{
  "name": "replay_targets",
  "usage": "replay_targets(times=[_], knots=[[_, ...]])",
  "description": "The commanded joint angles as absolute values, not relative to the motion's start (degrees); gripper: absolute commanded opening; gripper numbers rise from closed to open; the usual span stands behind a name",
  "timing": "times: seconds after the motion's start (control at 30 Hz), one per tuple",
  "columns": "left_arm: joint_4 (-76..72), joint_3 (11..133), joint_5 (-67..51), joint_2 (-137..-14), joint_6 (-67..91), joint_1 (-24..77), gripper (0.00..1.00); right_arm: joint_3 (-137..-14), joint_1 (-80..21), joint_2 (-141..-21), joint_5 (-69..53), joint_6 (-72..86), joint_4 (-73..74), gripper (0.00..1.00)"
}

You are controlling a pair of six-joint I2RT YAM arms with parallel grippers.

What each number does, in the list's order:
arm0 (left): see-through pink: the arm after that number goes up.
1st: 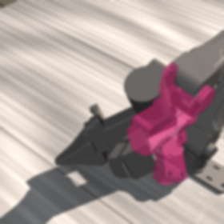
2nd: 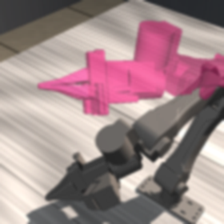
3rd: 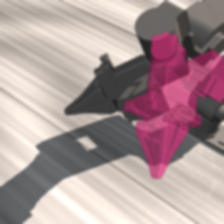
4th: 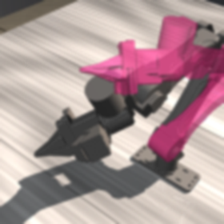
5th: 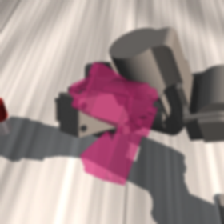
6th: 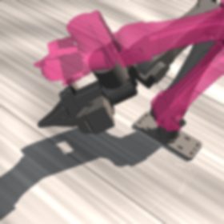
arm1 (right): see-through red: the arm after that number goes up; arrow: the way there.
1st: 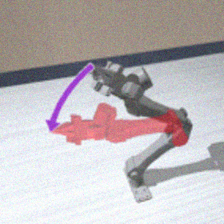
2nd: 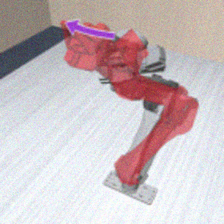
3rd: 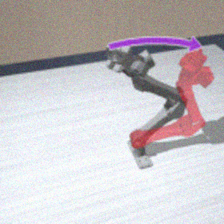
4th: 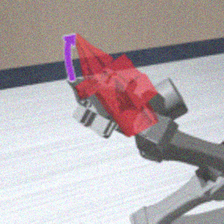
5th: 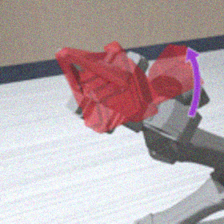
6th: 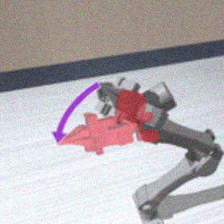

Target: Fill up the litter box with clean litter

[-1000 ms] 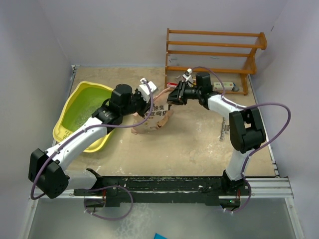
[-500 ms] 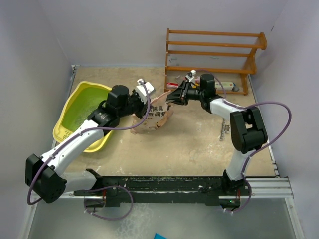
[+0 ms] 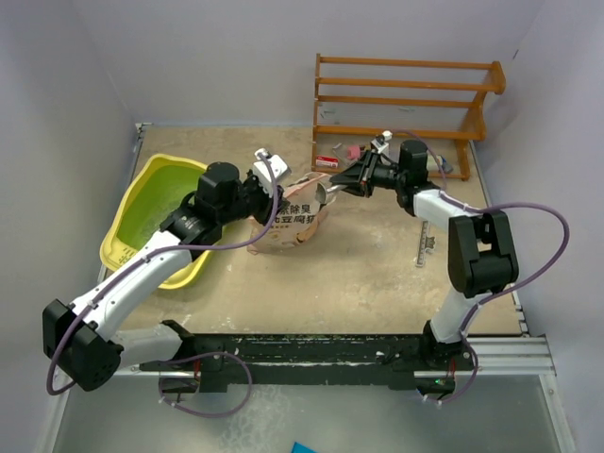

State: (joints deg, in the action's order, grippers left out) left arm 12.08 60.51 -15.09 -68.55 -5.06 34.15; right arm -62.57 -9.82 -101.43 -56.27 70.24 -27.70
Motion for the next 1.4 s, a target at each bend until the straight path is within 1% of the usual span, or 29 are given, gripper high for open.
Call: replay_targets(times=[0.0,0.53,0.83,1.13,1.23,1.37], knots=[[10.91,62.43,-17.88,-65.76,-3.07,34.17,0.32,-61.71,-7.74,-97.11,-58.63,71.01,-30.46,0.0],[11.69,62.46,-17.93,-61.74,-2.48,34.28,0.34,-58.22,0.77,-91.94,-58.88,72.23,-29.33,0.0],[11.78,62.91,-18.54,-60.91,-2.41,34.34,0.34,-51.81,4.81,-88.97,-57.38,74.3,-30.96,0.0],[12.22,62.59,-18.54,-59.08,-1.97,34.36,0.34,-48.63,5.78,-87.63,-53.65,77.83,-31.34,0.0],[12.22,62.28,-18.46,-58.9,-1.7,34.35,0.34,-45.96,5.79,-88.05,-52.71,82.84,-36.95,0.0],[12.06,61.9,-18.43,-58.89,-1.73,34.36,0.34,-44.72,5.79,-88.4,-51.78,83.66,-37.82,0.0]])
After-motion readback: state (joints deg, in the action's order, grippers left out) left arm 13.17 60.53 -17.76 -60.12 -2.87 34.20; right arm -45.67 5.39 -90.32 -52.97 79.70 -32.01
